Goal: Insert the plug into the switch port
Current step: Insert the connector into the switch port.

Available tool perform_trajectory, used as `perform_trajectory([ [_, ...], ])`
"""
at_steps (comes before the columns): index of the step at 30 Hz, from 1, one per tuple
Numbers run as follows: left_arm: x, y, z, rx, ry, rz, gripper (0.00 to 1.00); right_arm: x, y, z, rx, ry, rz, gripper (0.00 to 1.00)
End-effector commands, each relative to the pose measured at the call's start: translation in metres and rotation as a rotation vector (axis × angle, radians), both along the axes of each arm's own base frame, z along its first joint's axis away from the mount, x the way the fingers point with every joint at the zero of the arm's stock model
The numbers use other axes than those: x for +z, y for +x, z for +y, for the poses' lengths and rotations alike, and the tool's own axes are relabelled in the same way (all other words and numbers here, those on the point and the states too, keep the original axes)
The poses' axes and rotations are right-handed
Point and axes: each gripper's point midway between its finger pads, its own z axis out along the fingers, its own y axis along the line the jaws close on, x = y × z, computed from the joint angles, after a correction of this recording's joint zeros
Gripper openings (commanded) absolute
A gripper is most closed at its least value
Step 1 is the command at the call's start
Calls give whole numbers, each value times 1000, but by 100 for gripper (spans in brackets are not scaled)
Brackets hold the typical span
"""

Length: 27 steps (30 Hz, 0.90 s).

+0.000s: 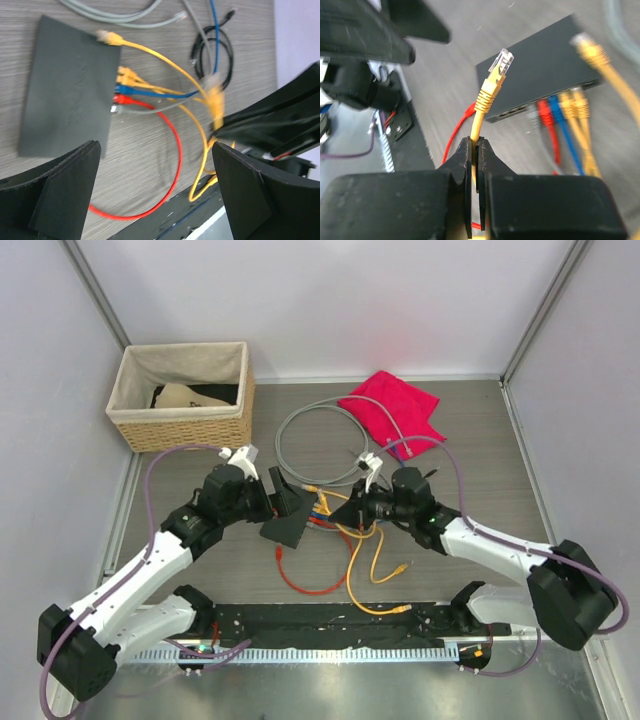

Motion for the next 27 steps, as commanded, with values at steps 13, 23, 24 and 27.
perform_trajectory([
  [13,-7,31,-37,82,-174,57,77,5,-24,44,169,147,-52,1],
  [23,-6,25,-44,51,-193,75,38,-5,-25,48,180,129,-36,1],
  [24,-7,23,-45,48,-197,82,34,-5,-24,48,180,130,-36,1],
  [27,-9,19,-46,40,-203,96,20,-5,-24,50,184,127,-41,1],
])
